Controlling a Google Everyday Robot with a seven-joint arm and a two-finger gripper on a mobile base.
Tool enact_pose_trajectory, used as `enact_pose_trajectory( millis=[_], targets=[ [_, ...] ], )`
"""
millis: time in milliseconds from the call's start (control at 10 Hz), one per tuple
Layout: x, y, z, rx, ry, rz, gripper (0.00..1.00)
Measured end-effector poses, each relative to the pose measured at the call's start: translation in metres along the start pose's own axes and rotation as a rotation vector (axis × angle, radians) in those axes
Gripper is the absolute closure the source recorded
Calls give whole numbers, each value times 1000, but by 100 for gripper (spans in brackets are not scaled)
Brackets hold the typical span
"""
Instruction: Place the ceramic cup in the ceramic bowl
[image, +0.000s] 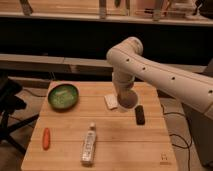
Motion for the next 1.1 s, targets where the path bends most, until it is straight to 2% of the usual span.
enact_pose_trajectory(
  millis=[200, 700, 1000, 1100],
  targets=[
    [-1, -7, -4, 10, 6, -18, 100],
    [-41, -52, -14, 42, 5, -96, 100],
    [-40, -66, -19, 65, 15, -137, 100],
    [-47, -71, -19, 73, 10, -149, 100]
  ],
)
